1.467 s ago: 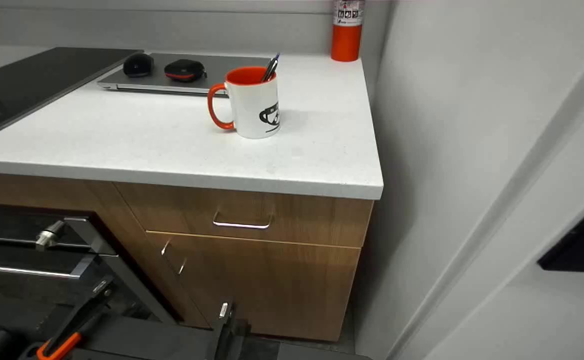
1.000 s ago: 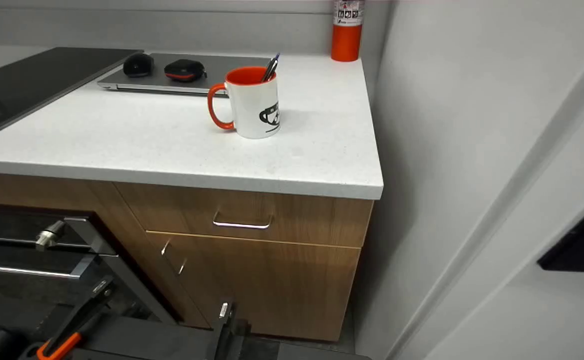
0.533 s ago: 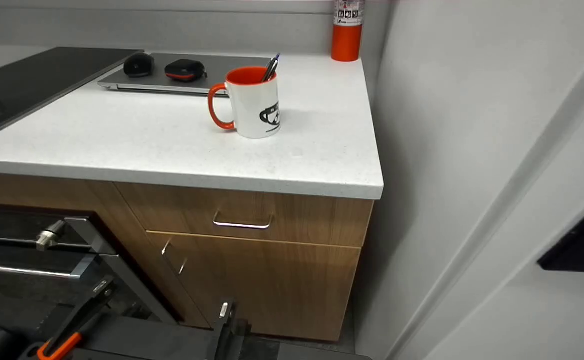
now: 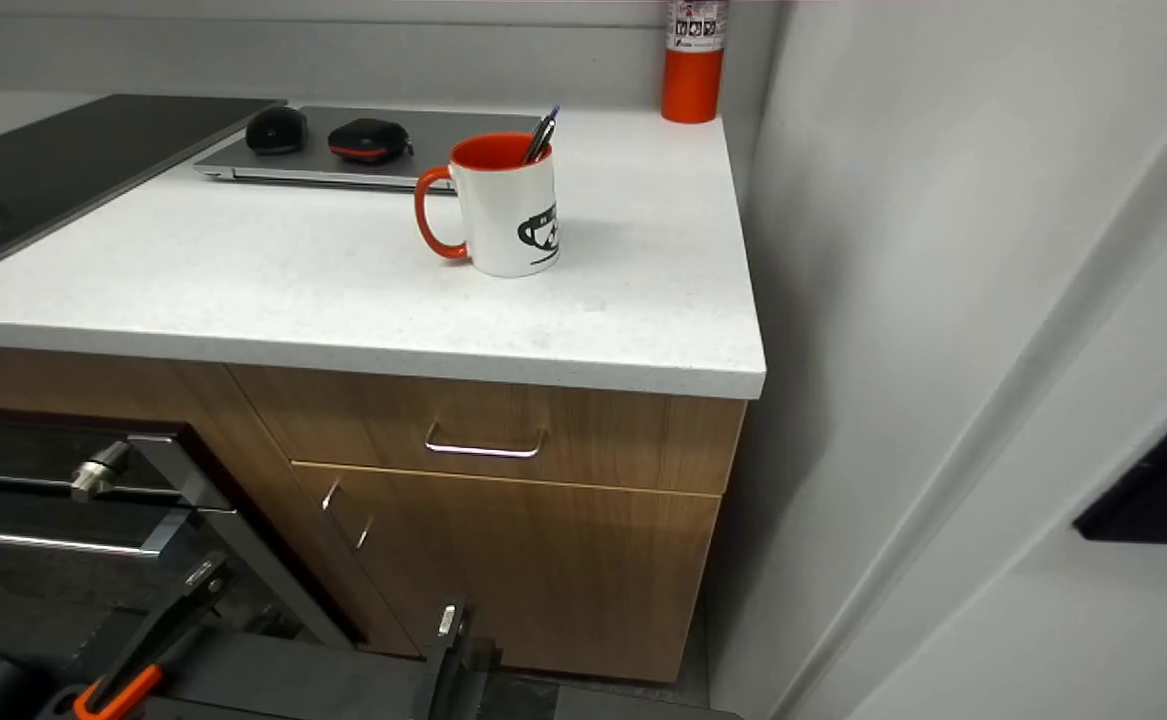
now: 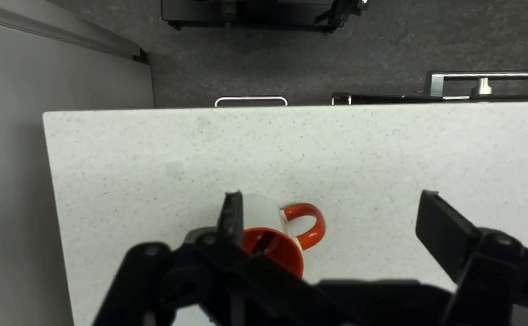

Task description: Remove the black pen from the white mug

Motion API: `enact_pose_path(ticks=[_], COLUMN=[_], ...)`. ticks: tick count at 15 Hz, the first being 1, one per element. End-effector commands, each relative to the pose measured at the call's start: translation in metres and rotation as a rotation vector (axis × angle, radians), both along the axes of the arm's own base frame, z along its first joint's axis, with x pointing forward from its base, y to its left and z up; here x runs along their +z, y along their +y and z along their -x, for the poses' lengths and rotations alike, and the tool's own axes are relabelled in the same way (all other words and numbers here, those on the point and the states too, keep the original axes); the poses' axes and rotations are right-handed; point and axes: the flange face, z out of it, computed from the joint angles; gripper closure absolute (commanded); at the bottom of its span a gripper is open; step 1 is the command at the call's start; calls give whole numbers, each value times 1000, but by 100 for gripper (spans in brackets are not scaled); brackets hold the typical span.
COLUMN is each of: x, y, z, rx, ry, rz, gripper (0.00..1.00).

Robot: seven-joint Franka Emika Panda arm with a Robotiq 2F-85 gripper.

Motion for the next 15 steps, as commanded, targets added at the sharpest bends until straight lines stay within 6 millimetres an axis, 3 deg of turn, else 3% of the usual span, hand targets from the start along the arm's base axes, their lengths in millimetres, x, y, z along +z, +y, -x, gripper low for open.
enact_pose_path(ticks=[1,13,15], x=[-1,1,-4], y=[-2,-3,-2], z=[-1,-2,-10], rx=[-5,-8,45], ry=[4,-1,6], rz=[0,1,-73], gripper=[0,0,0])
